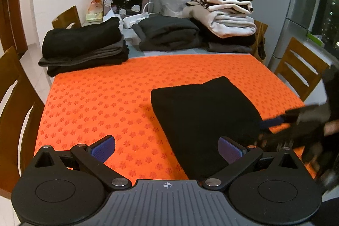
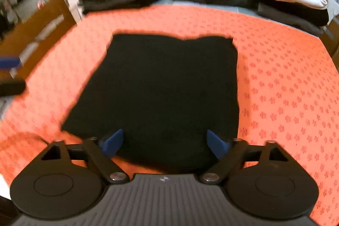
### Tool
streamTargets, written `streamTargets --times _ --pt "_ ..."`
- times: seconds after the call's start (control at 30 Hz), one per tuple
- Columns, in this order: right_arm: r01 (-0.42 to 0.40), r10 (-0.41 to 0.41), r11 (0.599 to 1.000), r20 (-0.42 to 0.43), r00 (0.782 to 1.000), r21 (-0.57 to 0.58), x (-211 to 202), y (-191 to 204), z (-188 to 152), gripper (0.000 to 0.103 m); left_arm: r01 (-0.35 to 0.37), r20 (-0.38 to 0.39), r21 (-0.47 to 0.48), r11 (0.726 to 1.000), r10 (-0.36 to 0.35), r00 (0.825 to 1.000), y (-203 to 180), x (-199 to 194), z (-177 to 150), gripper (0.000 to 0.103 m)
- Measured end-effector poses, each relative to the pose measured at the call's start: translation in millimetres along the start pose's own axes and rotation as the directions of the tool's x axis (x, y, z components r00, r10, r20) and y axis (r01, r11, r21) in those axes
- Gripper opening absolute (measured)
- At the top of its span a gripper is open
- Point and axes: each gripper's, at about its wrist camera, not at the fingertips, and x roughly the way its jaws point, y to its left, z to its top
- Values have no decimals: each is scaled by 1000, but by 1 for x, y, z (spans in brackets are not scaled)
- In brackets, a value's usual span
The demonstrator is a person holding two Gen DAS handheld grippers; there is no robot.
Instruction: Fold clothes
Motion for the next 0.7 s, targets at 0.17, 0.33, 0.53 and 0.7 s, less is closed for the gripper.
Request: streamTargets --times 0.17,0.33,0.53,0.7 --pt "0 1 1000 66 998 -18 -6 -17 32 42 -3 4 -6 1000 3 1000 2 3 3 103" --pt "5 -4 1000 62 998 -6 23 -34 53 30 -16 1 -13 1000 16 1000 2 4 3 103" --pt "-58 55 997 56 997 56 23 -61 51 32 -23 -16 -32 999 23 1000 4 12 1 103" --pt "-120 111 986 75 991 119 8 -86 48 76 18 -36 -36 999 -19 999 3 38 -1 103"
